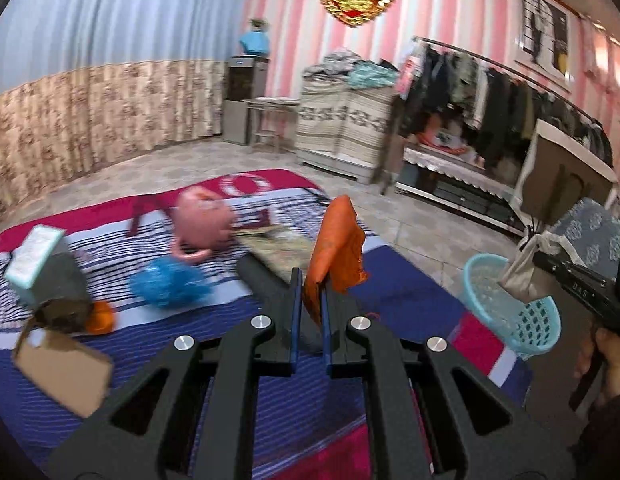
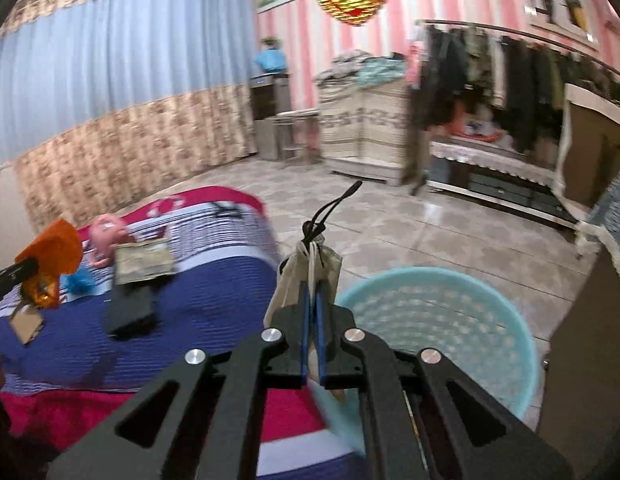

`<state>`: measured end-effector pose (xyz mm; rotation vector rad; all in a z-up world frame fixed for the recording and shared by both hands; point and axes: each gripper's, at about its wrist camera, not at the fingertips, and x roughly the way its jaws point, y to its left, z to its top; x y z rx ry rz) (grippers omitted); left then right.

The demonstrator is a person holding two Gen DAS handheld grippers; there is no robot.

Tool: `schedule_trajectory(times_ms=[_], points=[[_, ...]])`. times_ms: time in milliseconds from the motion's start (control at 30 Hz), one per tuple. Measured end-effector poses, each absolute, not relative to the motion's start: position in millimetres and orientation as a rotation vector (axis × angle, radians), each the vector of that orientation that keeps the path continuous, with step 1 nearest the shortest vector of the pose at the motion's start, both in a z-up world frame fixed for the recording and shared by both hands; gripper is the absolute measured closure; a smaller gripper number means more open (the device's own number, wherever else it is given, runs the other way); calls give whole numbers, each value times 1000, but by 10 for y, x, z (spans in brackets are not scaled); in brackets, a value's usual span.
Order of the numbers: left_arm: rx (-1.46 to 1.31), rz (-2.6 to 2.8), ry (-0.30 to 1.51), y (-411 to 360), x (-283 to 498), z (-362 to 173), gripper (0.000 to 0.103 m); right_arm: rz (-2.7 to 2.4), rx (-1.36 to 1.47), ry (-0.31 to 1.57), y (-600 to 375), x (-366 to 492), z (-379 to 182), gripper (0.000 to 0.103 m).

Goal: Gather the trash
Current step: 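Carry the wrapper and beige paper over to the basket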

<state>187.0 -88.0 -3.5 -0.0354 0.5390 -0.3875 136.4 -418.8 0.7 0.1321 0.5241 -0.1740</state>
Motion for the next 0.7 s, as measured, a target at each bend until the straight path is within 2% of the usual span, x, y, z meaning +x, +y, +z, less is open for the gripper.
schedule_trajectory(times_ms=[333, 700], points=[[32, -550, 566, -2044, 1916, -169, 96, -319, 194, 541, -4988, 1248, -193, 100], [127, -704, 585, -3174, 1886, -351, 96, -374, 262, 551, -5371, 1215, -370, 100]])
